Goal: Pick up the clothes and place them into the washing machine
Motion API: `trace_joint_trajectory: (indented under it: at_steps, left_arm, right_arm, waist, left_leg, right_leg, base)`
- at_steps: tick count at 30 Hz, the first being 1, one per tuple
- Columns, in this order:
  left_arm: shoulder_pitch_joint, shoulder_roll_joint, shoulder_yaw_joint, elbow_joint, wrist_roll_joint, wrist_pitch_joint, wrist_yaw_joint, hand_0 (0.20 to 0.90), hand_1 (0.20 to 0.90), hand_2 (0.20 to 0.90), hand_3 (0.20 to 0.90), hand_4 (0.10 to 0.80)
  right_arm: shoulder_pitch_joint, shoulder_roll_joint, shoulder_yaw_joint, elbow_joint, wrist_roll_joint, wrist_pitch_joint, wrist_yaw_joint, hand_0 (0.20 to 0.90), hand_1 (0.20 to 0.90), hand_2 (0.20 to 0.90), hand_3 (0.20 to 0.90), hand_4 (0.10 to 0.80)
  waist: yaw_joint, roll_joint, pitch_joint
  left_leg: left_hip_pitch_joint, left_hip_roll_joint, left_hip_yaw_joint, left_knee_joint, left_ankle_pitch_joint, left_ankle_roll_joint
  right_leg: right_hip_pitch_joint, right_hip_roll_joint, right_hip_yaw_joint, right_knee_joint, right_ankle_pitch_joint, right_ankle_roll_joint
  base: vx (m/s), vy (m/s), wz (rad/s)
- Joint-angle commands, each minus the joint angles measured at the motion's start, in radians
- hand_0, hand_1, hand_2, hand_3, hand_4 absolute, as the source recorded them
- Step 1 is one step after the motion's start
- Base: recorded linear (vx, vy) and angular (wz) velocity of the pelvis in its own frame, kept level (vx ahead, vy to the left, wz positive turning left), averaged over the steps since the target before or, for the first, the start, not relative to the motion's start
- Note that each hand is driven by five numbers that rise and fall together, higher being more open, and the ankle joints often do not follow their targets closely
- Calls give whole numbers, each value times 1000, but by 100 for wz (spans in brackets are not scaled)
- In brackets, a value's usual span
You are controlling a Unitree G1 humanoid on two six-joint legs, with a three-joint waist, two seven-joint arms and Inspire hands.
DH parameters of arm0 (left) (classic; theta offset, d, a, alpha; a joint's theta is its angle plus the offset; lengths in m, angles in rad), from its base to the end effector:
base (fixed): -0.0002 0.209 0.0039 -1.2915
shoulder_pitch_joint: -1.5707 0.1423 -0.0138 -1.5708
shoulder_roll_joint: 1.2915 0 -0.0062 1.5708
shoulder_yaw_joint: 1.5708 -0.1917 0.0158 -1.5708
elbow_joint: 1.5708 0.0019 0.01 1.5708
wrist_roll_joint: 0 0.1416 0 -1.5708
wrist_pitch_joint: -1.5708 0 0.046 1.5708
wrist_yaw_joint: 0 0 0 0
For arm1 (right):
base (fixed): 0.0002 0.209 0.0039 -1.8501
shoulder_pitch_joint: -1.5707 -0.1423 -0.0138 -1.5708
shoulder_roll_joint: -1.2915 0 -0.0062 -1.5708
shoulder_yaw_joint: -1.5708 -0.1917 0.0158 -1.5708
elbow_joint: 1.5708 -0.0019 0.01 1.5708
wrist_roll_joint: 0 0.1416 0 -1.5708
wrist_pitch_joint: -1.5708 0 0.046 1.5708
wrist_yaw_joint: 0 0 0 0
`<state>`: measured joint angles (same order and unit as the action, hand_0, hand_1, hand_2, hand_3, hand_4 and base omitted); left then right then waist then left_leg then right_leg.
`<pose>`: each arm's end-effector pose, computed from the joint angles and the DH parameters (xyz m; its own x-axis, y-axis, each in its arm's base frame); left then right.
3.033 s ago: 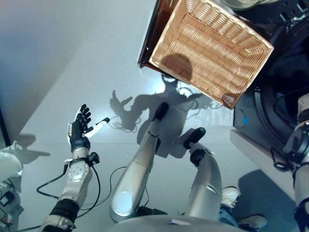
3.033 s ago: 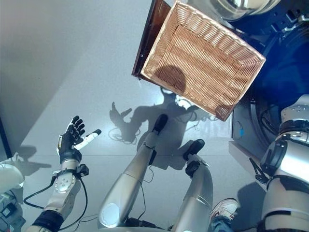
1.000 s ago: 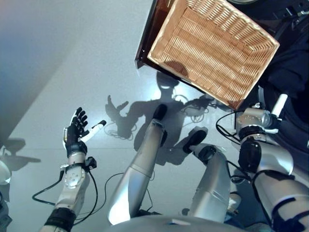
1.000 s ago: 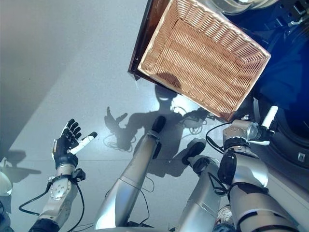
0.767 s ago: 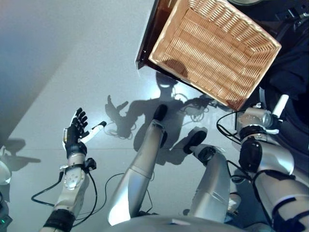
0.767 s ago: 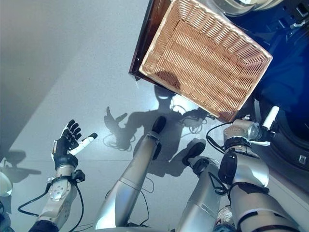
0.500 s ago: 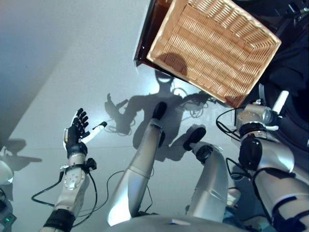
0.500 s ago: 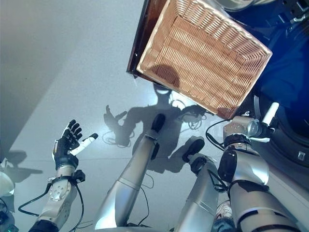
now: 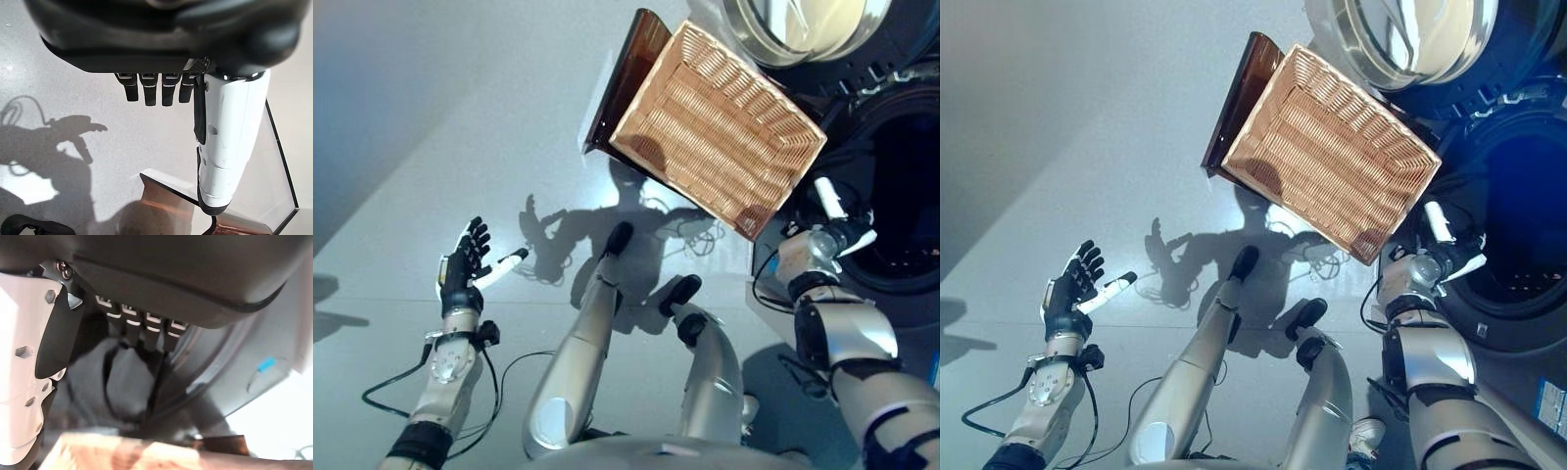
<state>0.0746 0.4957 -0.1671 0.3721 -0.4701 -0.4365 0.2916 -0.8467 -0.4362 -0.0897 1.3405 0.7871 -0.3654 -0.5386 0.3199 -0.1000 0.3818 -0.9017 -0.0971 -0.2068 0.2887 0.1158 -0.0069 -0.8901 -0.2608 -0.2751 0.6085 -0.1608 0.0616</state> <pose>0.1722 0.2509 -0.0061 0.9478 0.3181 -0.0211 -0.3159 0.9461 0.0706 0.3243 -0.2730 0.0731 0.5266 -0.8062 -0.2698 0.8415 0.4490 0.3005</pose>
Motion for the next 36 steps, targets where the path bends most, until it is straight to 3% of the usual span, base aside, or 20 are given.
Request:
trace_joint_trajectory:
  at_steps: [1,9,19,25,33,34,35,36]
  left_arm:
    - [32,18,89,2,-5,-78,9,900,900,900,900,800]
    - [26,22,75,-19,-15,-64,-11,900,900,900,900,800]
    - [51,17,86,-17,-25,-46,-4,900,900,900,900,800]
    - [66,33,84,-66,-9,-44,8,900,900,900,900,800]
    - [71,40,84,-82,7,-44,20,900,900,900,900,800]
    - [73,38,85,-76,8,-44,24,900,900,900,900,800]
    - [74,40,88,-73,9,-46,27,900,900,900,900,800]
    - [74,41,88,-74,8,-48,30,900,900,900,900,800]
  right_arm:
    - [61,-72,-48,-31,86,-64,26,900,900,900,900,800]
    - [9,-114,-132,-7,259,-117,51,900,900,900,900,800]
    - [-56,-168,-206,-40,389,-181,27,900,900,900,900,800]
    - [-46,-214,-233,-21,402,-188,2,900,900,900,900,800]
    - [-40,-252,-250,-39,407,-219,-20,900,900,900,900,800]
    - [-40,-258,-249,-40,406,-221,-23,834,834,834,834,753]
    - [-40,-266,-251,-40,403,-222,-25,716,716,716,716,669]
    - [-40,-275,-249,-38,398,-226,-30,318,318,318,318,384]
  waist:
    - [26,24,9]
    - [29,37,4]
    - [30,81,6]
    - [32,97,1]
    - [18,92,-20]
    - [15,91,-22]
    - [12,91,-24]
    - [10,90,-27]
  left_leg:
    - [19,0,-5,-56,-48,-28]
    - [-28,-10,-7,-24,-66,-26]
    - [-161,-23,2,113,-120,-23]
    - [-228,-37,1,189,-147,-15]
    - [-289,-42,4,261,-178,-11]
    - [-293,-44,6,272,-182,-9]
    - [-296,-44,8,276,-185,-8]
    - [-302,-45,10,284,-188,-7]
  right_leg:
    - [84,46,-25,-111,13,47]
    - [38,35,-19,-75,-6,47]
    - [-72,7,3,54,-55,47]
    - [-132,3,9,123,-78,44]
    - [-198,1,22,195,-110,34]
    - [-205,0,24,203,-111,33]
    - [-208,0,24,205,-111,32]
    - [-215,1,25,210,-113,32]
  base:
    - [2,-9,6]
    - [-2,0,1]
    - [4,9,9]
    - [29,-2,11]
    - [5,5,4]
    - [3,14,6]
    - [0,0,0]
    - [0,0,0]
